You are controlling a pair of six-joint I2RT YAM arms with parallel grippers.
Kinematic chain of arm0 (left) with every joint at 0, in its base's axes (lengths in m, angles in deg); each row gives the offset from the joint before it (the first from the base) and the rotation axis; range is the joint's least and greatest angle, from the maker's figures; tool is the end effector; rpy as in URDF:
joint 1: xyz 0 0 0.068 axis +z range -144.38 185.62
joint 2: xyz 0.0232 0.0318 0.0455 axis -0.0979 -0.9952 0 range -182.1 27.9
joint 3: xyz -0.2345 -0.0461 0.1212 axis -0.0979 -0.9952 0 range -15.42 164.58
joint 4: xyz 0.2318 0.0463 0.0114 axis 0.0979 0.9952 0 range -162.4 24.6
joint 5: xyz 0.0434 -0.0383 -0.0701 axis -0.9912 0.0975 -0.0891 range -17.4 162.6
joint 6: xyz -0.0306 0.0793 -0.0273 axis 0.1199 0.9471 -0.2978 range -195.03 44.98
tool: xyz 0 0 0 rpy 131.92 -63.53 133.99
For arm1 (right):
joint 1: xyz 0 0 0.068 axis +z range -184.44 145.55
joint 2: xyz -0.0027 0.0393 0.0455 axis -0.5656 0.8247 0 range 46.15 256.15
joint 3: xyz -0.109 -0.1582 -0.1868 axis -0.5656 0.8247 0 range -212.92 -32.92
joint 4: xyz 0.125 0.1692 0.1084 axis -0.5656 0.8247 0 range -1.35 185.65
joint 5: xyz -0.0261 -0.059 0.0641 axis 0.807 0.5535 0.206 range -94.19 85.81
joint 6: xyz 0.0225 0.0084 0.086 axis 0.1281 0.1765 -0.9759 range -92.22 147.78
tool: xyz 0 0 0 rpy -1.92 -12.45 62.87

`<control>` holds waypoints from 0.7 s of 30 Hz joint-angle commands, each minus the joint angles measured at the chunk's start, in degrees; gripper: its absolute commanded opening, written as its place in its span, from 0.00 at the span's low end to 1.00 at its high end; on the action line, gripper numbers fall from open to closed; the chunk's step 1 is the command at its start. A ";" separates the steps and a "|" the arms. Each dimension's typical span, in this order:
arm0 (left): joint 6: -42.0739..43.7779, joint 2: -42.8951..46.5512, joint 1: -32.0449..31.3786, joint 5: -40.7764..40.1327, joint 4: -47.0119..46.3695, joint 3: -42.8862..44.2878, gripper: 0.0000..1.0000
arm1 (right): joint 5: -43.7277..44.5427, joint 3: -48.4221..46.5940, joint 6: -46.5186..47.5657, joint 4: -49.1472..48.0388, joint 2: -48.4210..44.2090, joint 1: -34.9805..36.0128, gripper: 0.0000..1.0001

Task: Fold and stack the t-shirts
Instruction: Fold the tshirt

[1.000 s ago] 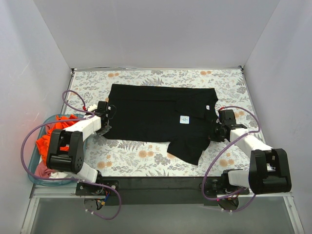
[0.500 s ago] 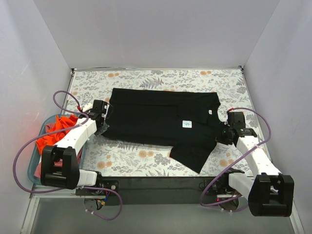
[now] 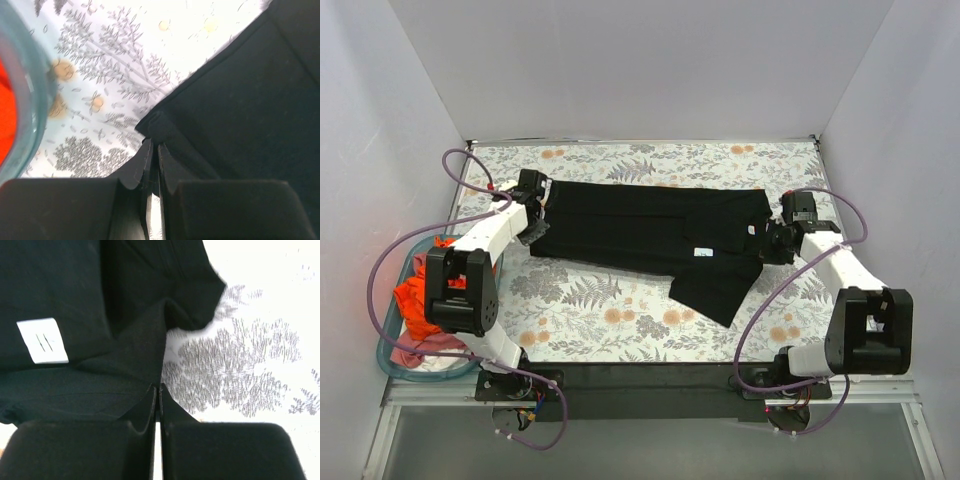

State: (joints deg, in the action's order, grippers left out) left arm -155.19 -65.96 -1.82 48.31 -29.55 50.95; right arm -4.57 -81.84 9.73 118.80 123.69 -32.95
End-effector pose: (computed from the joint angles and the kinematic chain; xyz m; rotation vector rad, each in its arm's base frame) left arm 0.3098 -0.0074 0.1863 -1.6221 2.0394 0.0925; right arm 0.2640 0.0075 0.1831 0.3723 2.5755 0.1319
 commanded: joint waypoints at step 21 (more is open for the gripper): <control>2.90 -12.13 1.29 -3.92 -7.52 8.95 0.00 | 2.23 -14.88 0.99 -4.31 14.13 -0.97 0.01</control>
State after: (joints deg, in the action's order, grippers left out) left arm -153.35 -77.31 -1.23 47.89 -34.80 57.73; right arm -4.44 -94.39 10.56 116.70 137.04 -33.17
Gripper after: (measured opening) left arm 0.029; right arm 0.023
